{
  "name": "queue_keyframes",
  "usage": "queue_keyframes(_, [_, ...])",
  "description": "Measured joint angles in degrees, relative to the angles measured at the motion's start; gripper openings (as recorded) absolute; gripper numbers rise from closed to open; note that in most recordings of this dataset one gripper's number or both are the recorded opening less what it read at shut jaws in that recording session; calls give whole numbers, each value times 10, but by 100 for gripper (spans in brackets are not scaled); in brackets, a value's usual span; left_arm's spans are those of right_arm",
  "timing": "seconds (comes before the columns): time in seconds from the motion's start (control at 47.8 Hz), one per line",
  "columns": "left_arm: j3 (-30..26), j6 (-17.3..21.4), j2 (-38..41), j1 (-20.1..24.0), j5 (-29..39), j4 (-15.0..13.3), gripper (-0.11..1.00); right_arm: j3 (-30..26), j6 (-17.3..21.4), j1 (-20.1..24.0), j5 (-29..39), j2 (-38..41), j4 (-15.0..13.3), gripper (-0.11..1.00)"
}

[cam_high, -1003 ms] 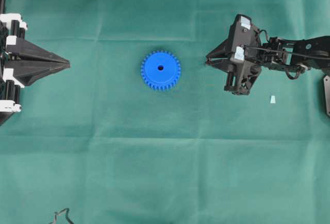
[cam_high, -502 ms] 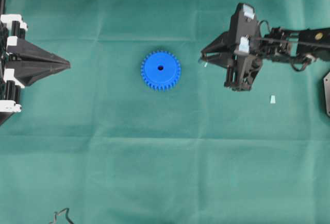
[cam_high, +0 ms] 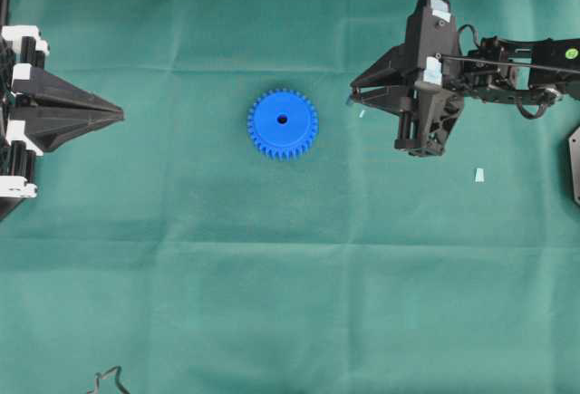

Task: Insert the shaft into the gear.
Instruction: 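Lift the held shaft with the right gripper, then carry the shaft left over the blue gear's center hole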

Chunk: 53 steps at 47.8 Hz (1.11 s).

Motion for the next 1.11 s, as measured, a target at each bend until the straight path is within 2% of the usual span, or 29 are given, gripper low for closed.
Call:
queue_keyframes(0.167, [0,0,1,0,0,0,0,-37,0,8,0,37,0,17])
queue_keyframes(0.585, [0,0,0,0,0,0,0,-172,-4,36,8,157,0,17])
queue_keyframes(1.108, [0,0,0,0,0,0,0,-179,-3,36,19,165,-8,17])
